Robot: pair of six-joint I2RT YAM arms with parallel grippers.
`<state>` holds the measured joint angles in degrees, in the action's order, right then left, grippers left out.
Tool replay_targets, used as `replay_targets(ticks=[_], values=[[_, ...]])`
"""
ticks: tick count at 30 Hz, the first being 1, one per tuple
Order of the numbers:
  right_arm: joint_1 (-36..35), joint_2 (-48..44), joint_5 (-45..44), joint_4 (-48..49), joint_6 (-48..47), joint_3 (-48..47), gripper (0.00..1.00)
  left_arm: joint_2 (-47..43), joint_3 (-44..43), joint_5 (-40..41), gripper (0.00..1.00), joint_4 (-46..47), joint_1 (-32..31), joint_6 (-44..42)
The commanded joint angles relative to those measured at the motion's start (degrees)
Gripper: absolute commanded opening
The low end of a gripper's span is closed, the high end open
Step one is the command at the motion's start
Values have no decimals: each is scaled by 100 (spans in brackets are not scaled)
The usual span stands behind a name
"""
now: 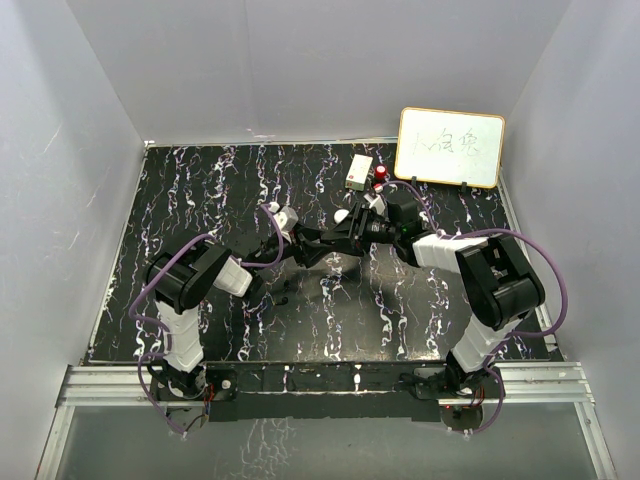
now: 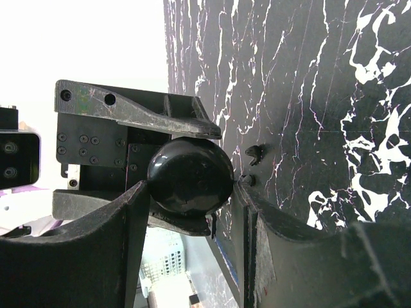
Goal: Insert the wireless bluetooth earbuds into the charging case
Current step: Pick up the charging case at the center of the board.
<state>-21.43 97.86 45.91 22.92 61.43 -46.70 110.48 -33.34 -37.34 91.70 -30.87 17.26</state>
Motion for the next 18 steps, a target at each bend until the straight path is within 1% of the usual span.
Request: replay_targets(ticks=[1, 4, 5, 7, 10, 11, 15, 18], values=[[-26, -251, 74, 581, 128, 50, 15, -52, -164, -251, 33, 1065, -36, -20], [-19, -247, 64, 600, 141, 62, 16, -59, -170, -249, 18, 1062, -49, -12], [-21, -258, 60, 612, 134, 64, 18, -73, -168, -252, 11, 1061, -50, -16], [-20, -271, 26, 582, 95, 57, 28, -109, -164, -240, 1, 1052, -54, -25], [-14, -324, -57, 361, -66, -17, 51, -223, -151, -232, 0, 868, -62, -169], [-1, -360, -132, 172, -192, -84, 55, -283, -145, -230, 0, 717, -66, -269], [82, -584, -546, -703, -765, -335, 68, -597, -84, -264, 0, -22, -96, -730], [183, -684, -657, -1015, -1014, -453, 71, -808, 4, -236, 0, -393, -104, -1005]])
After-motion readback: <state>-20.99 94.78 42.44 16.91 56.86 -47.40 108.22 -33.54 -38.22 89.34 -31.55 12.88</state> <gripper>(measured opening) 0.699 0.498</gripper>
